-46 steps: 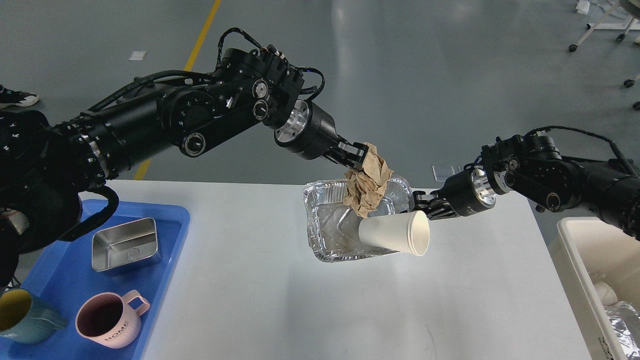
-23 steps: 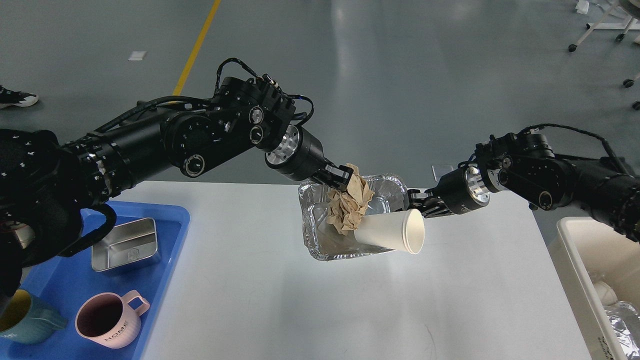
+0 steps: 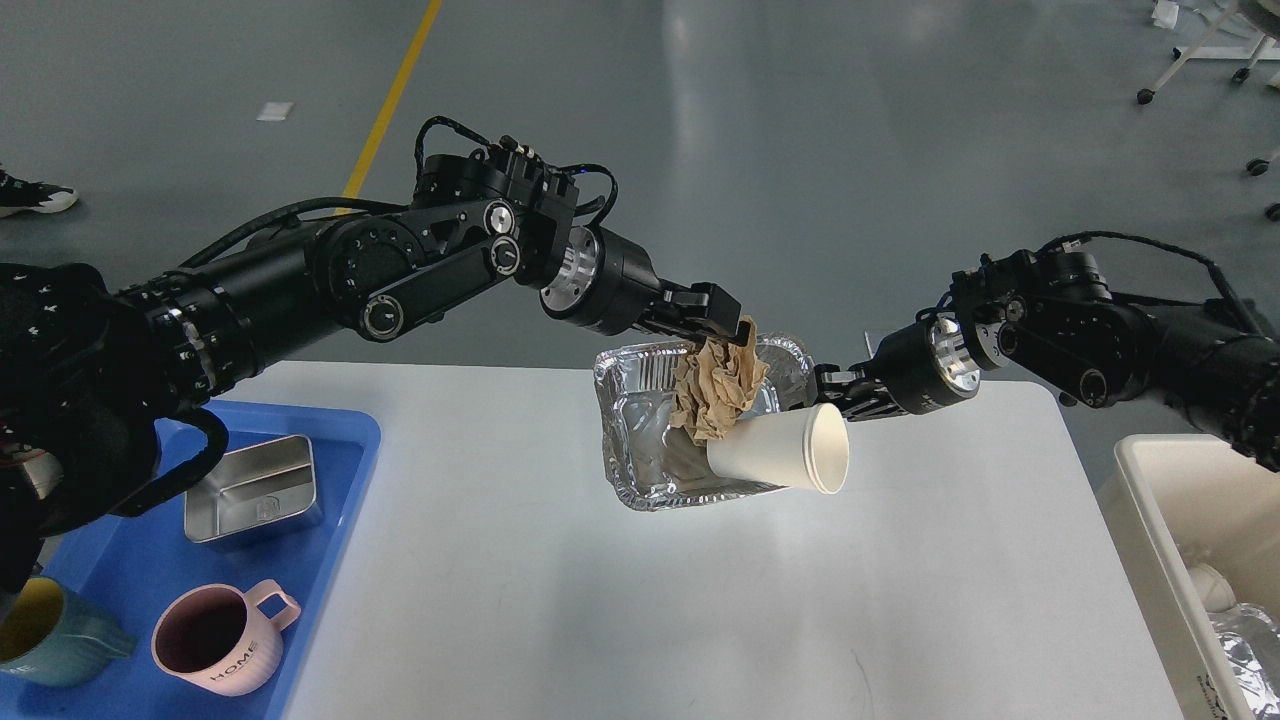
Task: Tidy desktop
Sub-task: 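Move the paper over the foil tray and release it inside, then raise the left gripper away from the foil tray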
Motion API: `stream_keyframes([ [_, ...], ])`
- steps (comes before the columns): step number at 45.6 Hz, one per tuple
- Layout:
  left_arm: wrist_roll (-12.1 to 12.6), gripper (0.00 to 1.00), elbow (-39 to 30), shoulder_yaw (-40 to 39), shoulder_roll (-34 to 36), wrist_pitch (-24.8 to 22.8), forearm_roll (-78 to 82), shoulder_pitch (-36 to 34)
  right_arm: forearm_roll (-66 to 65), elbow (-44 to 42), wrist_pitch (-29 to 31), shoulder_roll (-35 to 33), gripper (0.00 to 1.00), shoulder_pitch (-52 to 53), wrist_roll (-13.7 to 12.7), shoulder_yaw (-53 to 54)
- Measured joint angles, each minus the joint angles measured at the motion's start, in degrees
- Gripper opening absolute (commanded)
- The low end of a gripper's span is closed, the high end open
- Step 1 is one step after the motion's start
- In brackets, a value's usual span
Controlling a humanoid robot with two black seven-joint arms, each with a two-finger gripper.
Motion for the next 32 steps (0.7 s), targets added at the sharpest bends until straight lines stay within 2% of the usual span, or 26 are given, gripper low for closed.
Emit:
stream_keyframes([
  [6,-0.55,0.98,-0.02,-1.28,1.88,-0.04,-2.72,0.04,0.07,0.11,0.01,-0.57,0.00,0.15,0.00,0.00],
  [10,-0.66,0.98,-0.01,-5.77,3.72,0.34,-3.79,-2.07,0.11,0.11,0.01,-0.80,0.00,0.43,0.00,0.00],
  [15,-0.66,0.98,0.61,-15.57,4.59,1.82,-4.97,-4.56,0.18,0.03,0.01,-0.84,0.00,0.54,0.06,0.00],
  [19,-0.56,0.98,2.68,-27.56,4.57,6.16,-8.99,-4.47,0.61,-0.21,-0.09,-0.90,0.00,0.59,0.08,0.05],
  [25,-0.05,0.98,3.86,-41.07,4.59,11.44,-20.36,2.77,1.08,-0.64,-0.41,-0.90,0.00,0.60,0.10,0.19],
  [32,0.14,0.98,4.41,-47.13,5.24,12.68,-31.67,12.13,4.66,-4.58,-0.47,-0.90,0.00,0.18,0.09,0.42],
])
